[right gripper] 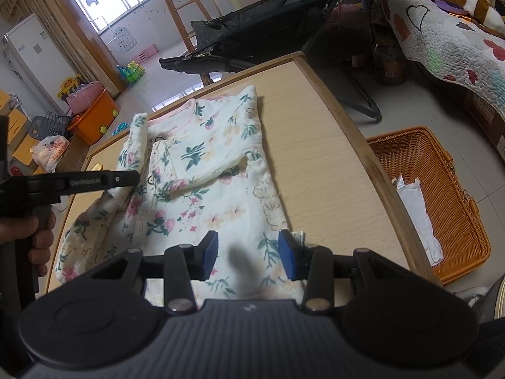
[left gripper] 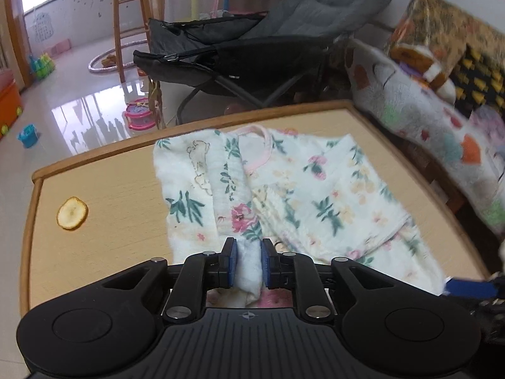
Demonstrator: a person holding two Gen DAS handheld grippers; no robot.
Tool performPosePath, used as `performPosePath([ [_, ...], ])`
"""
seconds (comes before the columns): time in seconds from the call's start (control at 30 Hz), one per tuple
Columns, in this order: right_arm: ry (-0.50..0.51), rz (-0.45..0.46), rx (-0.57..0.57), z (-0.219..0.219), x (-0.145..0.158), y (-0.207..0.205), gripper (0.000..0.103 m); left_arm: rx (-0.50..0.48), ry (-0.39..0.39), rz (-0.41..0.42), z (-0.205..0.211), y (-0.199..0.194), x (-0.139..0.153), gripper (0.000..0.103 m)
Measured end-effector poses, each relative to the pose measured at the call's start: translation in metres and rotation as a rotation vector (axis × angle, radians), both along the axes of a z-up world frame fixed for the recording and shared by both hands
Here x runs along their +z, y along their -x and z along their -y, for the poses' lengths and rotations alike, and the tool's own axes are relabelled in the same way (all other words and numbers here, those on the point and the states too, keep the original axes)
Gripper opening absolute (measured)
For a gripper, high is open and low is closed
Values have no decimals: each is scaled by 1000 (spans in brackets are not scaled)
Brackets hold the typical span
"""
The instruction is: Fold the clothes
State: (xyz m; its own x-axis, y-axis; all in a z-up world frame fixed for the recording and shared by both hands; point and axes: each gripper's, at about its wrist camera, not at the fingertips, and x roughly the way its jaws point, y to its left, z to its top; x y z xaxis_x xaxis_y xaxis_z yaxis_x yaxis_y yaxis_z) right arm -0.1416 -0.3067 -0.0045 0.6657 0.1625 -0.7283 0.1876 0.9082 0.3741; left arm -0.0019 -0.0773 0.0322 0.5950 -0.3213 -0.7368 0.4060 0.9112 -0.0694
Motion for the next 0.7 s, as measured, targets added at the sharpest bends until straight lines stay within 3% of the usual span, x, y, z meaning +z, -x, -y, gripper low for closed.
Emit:
performPosePath([
  [0.07, 0, 0, 0, 0, 0, 0, 42, 8, 28, 1, -2, 1, 2, 47],
  [0.13, 1, 0, 1, 0, 0, 0, 42, 16, 56, 2, -4, 2, 4, 50],
  [0.3, 1, 0, 1, 0, 0, 0, 42, 26, 96, -5, -6, 2, 3, 50],
  [0.53, 7, -2, 2, 0, 1, 0, 42, 39, 134, -95, 0, -5, -18, 50],
  [0.7, 20, 14, 3, -1, 5, 0, 42, 52, 187, -64, -2, -1, -13, 50],
])
